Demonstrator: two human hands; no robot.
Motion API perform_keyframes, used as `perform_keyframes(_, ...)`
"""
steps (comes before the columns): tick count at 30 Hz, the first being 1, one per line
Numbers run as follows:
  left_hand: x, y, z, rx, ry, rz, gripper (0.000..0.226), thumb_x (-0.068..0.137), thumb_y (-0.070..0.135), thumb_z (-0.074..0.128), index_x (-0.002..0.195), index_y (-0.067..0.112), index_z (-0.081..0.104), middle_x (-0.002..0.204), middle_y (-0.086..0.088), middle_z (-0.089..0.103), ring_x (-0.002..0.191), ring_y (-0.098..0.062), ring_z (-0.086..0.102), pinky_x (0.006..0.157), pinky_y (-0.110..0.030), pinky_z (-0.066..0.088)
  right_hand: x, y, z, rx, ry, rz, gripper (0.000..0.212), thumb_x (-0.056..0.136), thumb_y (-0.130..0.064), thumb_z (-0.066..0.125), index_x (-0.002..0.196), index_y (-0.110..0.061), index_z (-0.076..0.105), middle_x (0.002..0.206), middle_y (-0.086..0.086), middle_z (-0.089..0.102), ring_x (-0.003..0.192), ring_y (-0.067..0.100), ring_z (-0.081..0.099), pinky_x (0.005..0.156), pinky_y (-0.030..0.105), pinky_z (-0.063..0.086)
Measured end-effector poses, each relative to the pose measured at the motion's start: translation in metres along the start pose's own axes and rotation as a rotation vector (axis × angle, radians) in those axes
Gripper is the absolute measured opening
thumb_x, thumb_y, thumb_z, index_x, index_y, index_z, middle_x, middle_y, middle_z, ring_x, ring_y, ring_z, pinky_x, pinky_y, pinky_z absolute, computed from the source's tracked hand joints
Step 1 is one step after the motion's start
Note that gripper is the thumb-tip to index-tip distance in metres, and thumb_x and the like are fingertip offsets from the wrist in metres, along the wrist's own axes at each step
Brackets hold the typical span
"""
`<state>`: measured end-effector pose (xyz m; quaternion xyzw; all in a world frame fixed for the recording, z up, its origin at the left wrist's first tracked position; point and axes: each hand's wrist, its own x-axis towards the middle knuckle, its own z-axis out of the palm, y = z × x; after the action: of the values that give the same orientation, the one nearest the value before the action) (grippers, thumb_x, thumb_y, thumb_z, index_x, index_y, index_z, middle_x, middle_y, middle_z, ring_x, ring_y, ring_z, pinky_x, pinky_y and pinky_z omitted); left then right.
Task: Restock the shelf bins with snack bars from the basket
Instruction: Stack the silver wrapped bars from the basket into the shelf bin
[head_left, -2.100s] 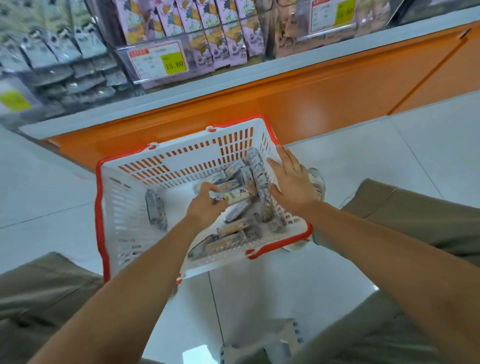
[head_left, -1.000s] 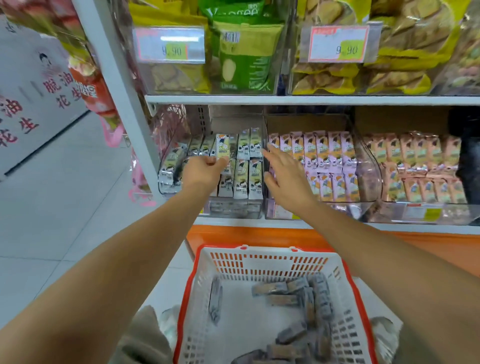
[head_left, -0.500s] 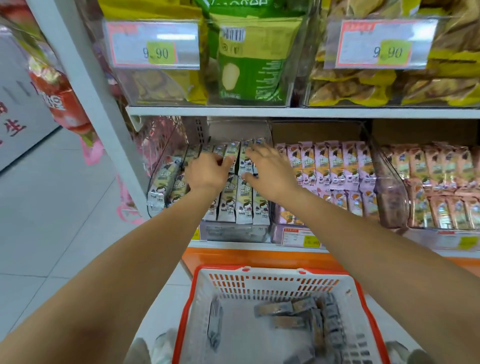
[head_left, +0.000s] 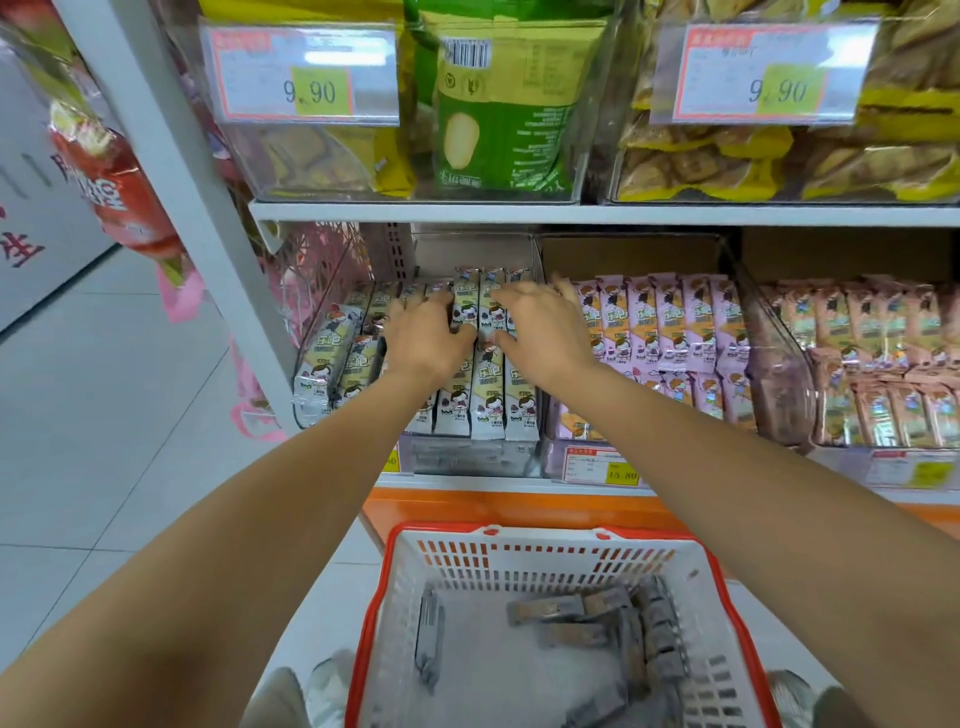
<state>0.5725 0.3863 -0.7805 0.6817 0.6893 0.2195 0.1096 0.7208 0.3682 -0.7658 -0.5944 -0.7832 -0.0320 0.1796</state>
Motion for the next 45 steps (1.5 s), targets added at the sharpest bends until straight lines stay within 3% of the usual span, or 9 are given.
perform_keyframes(6,-0.006,-0.002,-0.007,0.022,-0.019,0.023,0.049,0.094,0.035,0.051,0.137,0.012,0.051,0.142,-0.012,0.048,0.132,-0.036,0.032,0.11,-0.042,0.023,-0.003,0.002,0.004,0.076,0.017,0.0,0.051,0.094,-0.031,0.059,0.142,-0.019,0.047,0.145,0.004,0.048,0.134,0.023,0.041,0.117,0.039,0.016)
perform_keyframes(15,-0.099,0.015,-0.012,-0.106,0.411,0.284,0.032,0.081,0.009,0.055,0.112,0.013,0.06,0.106,-0.009,0.053,0.102,-0.027,0.043,0.087,-0.031,0.031,-0.081,0.025,-0.013,0.391,0.274,-0.105,0.037,0.096,-0.018,0.045,0.131,-0.013,0.056,0.136,0.005,0.052,0.128,0.023,0.045,0.106,0.039,0.033)
perform_keyframes(19,-0.151,0.025,0.011,-0.149,0.399,0.419,0.029,0.076,0.007,0.051,0.103,0.012,0.058,0.1,-0.007,0.051,0.094,-0.025,0.041,0.081,-0.033,0.034,-0.144,0.05,-0.015,0.372,0.305,-0.121,0.031,0.093,-0.011,0.045,0.119,-0.007,0.061,0.117,0.009,0.06,0.113,0.024,0.052,0.096,0.037,0.04)
perform_keyframes(25,-0.226,0.033,0.09,-0.159,0.061,0.494,0.027,0.079,0.017,0.042,0.098,0.013,0.061,0.097,-0.005,0.056,0.091,-0.025,0.046,0.078,-0.037,0.039,-0.247,0.096,0.002,0.28,0.164,0.005,0.034,0.092,-0.016,0.042,0.118,-0.007,0.062,0.112,0.01,0.059,0.107,0.025,0.052,0.091,0.038,0.041)
perform_keyframes(28,-0.263,0.031,0.135,-0.117,-0.283,0.405,0.02,0.085,0.012,0.052,0.101,0.012,0.065,0.101,-0.009,0.061,0.097,-0.029,0.053,0.084,-0.04,0.045,-0.297,0.115,0.02,0.259,0.097,0.074,0.036,0.091,-0.018,0.042,0.119,-0.008,0.062,0.115,0.011,0.059,0.107,0.024,0.051,0.084,0.043,0.046)
perform_keyframes(31,-0.293,0.023,0.178,-0.009,-0.645,0.325,0.021,0.091,0.015,0.053,0.107,0.013,0.067,0.111,-0.008,0.064,0.104,-0.027,0.058,0.09,-0.036,0.048,-0.337,0.128,0.048,0.189,-0.097,0.19,0.039,0.089,-0.017,0.052,0.127,-0.011,0.057,0.136,0.014,0.051,0.119,0.032,0.05,0.092,0.051,0.045)
perform_keyframes(36,-0.338,0.009,0.239,0.214,-0.979,0.262,0.031,0.095,0.027,0.051,0.123,0.017,0.058,0.124,-0.01,0.053,0.119,-0.031,0.048,0.098,-0.037,0.041,-0.383,0.132,0.083,0.052,-0.464,0.312,0.063,0.096,-0.028,0.049,0.153,-0.018,0.024,0.163,0.01,0.006,0.149,0.027,0.007,0.118,0.044,0.021)
perform_keyframes(40,-0.359,0.003,0.271,0.291,-1.062,0.295,0.039,0.094,0.027,0.048,0.133,0.025,0.054,0.136,-0.011,0.047,0.122,-0.034,0.043,0.1,-0.04,0.041,-0.4,0.127,0.094,-0.032,-0.554,0.309,0.062,0.099,-0.032,0.042,0.154,-0.02,0.016,0.164,0.005,-0.005,0.148,0.023,-0.019,0.117,0.044,0.016)
perform_keyframes(45,-0.369,-0.001,0.3,0.407,-1.102,0.377,0.05,0.095,0.031,0.045,0.145,0.035,0.04,0.157,-0.01,0.017,0.142,-0.032,0.018,0.113,-0.043,0.03,-0.403,0.125,0.108,-0.067,-0.459,0.317,0.053,0.093,-0.028,0.052,0.143,-0.015,0.042,0.159,0.011,0.023,0.15,0.029,-0.006,0.108,0.05,0.031)
